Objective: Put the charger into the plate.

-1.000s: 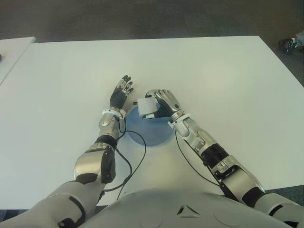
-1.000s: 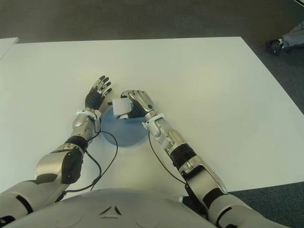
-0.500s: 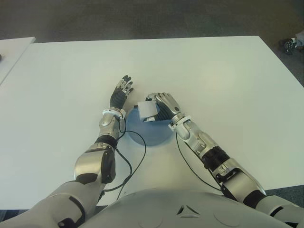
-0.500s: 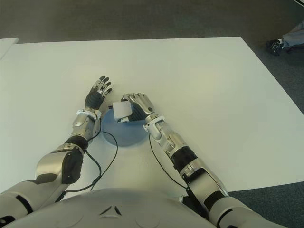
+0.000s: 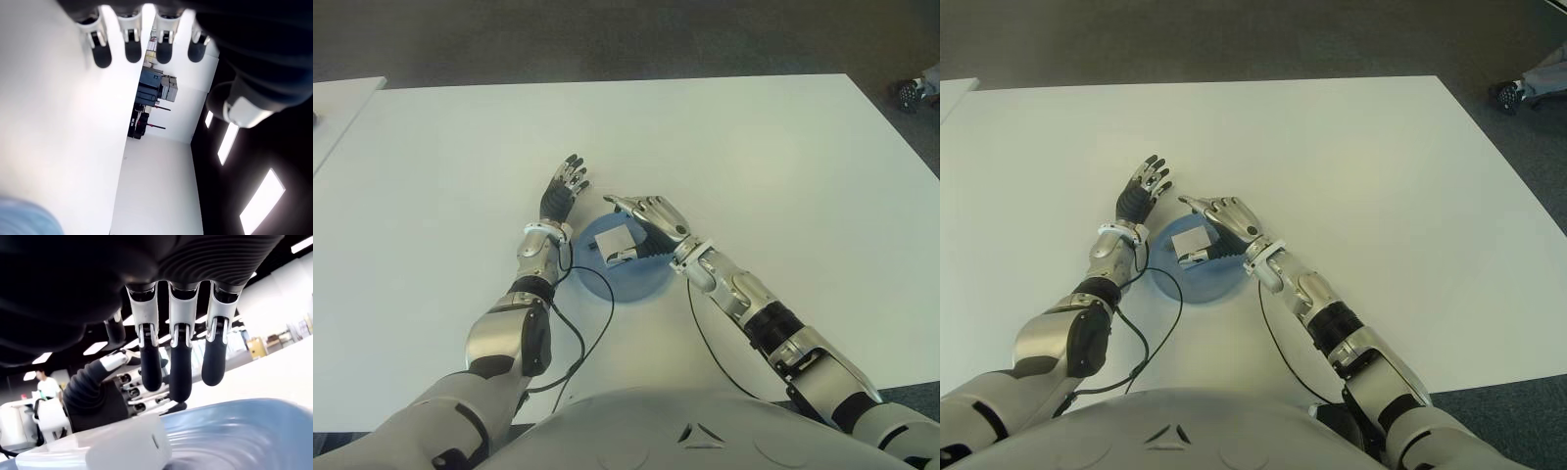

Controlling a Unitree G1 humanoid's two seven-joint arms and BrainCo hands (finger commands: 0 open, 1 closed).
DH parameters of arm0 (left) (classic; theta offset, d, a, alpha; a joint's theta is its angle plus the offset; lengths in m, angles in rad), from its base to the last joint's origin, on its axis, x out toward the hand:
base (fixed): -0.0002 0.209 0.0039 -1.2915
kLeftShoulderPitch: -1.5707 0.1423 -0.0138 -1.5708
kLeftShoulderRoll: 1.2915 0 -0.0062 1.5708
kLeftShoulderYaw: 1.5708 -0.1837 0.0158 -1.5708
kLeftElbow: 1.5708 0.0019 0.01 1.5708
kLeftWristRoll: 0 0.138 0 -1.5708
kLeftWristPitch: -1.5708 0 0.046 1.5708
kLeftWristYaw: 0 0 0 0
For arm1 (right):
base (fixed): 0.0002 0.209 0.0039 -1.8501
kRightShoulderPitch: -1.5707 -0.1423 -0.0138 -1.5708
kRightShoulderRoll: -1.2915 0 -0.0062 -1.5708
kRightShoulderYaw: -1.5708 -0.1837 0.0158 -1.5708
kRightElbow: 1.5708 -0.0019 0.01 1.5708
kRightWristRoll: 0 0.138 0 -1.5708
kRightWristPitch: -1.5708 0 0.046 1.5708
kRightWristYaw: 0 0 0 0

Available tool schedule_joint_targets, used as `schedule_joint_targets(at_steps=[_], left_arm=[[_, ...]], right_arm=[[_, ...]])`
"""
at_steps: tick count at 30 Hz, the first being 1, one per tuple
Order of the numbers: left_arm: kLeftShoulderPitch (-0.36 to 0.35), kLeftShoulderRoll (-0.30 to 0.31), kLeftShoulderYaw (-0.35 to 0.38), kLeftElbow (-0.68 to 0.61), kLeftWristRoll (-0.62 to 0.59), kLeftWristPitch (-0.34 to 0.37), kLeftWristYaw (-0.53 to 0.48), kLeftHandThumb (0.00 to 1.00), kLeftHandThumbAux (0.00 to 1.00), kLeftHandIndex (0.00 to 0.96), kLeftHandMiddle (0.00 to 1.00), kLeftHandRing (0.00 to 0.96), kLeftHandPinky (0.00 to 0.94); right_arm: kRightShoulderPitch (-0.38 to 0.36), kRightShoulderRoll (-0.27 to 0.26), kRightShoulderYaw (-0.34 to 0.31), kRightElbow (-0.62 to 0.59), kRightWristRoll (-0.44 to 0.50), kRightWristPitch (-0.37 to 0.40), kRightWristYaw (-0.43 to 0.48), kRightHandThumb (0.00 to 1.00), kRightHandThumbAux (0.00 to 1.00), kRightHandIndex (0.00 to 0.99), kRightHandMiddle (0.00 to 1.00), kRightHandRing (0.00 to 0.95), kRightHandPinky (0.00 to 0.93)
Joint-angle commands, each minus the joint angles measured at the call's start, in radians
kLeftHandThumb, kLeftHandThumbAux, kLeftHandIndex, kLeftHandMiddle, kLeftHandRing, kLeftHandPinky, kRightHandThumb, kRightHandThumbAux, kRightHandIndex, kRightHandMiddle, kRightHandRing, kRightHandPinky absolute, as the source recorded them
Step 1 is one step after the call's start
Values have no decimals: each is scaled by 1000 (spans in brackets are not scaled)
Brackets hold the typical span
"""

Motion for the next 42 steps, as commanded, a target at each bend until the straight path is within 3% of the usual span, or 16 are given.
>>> schedule_joint_targets(at_steps=[1,11,19,22,27,32,35,42], left_arm=[[37,1,-9,27,11,59,22,0,533,30,54,28,27],[35,6,-22,26,28,75,50,27,557,52,62,30,28],[36,9,-30,26,33,72,59,30,596,48,70,39,47],[35,10,-30,27,30,71,57,32,613,49,84,54,53],[33,12,-31,33,32,71,60,38,629,46,106,71,37],[34,16,-31,41,32,73,65,32,643,41,129,97,70],[36,18,-30,42,31,72,62,29,645,42,140,112,80],[40,22,-36,42,35,65,45,27,640,41,149,120,70]], right_arm=[[16,-14,-14,-30,15,-15,20,237,122,0,0,0,0],[33,-17,-62,-45,146,-106,77,242,114,0,0,0,0],[50,-7,-111,-56,234,-104,144,255,123,0,0,0,0],[40,-12,-151,-9,298,-107,178,228,150,0,0,0,0],[-39,13,-229,212,377,-154,129,145,206,0,0,0,0],[-143,68,-364,562,510,-242,35,77,268,0,0,0,0],[-165,94,-428,665,571,-270,4,65,335,0,0,0,0],[-191,180,-615,775,813,-242,145,83,532,0,0,0,0]])
